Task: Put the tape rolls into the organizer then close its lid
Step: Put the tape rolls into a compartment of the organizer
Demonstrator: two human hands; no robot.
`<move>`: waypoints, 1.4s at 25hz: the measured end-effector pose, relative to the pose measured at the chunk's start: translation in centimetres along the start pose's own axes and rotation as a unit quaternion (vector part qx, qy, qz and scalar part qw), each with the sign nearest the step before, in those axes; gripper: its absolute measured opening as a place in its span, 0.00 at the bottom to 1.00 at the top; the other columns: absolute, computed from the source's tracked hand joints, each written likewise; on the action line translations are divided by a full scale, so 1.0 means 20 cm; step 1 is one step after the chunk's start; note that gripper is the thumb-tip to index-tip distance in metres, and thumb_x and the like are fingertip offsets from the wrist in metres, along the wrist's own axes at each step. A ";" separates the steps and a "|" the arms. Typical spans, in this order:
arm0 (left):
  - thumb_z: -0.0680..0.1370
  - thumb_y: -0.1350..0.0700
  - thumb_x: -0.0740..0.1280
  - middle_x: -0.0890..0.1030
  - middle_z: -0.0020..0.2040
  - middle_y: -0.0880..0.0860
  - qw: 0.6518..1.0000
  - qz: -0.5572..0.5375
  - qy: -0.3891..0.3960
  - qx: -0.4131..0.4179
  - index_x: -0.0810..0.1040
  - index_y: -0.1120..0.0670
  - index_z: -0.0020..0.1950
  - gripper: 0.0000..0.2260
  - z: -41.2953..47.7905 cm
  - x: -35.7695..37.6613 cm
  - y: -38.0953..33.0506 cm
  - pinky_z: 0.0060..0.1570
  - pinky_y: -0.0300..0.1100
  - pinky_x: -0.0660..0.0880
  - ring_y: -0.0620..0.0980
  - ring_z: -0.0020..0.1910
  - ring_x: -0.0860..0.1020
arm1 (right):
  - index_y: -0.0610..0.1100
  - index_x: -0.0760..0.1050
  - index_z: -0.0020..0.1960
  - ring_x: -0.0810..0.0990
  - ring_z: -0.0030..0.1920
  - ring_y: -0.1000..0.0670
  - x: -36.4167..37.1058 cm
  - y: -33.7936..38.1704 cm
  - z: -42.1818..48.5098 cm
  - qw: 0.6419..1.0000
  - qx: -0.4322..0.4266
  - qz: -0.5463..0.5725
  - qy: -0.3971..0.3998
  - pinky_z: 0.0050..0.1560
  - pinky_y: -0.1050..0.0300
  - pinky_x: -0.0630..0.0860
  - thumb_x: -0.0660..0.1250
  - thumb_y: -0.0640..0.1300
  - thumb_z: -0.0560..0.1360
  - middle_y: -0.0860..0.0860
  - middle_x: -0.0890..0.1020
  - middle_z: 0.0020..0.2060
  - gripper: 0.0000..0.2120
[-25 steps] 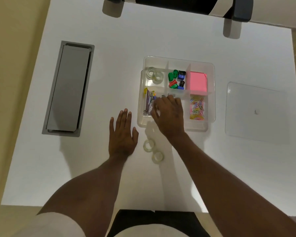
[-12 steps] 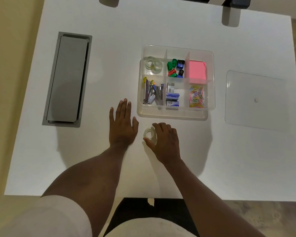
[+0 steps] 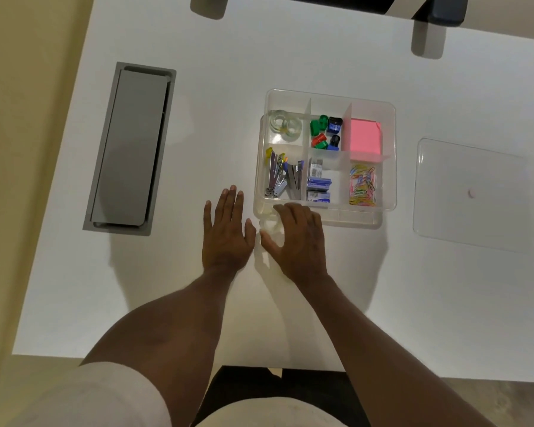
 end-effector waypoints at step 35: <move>0.86 0.43 0.49 0.54 0.89 0.50 1.000 0.010 -0.008 0.004 0.49 0.49 0.88 0.30 0.01 0.05 0.02 0.87 0.58 0.49 0.50 0.88 0.51 | 0.43 0.79 0.51 0.78 0.47 0.46 -0.13 0.01 0.83 0.997 -0.031 -0.046 -0.053 0.48 0.50 0.76 0.72 0.43 0.75 0.45 0.81 0.47 0.06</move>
Point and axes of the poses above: each hand's wrist, its own z-axis towards the middle knuckle, its own x-axis out of the palm, y = z × x, the point moved 5 cm from there along z, towards the middle knuckle
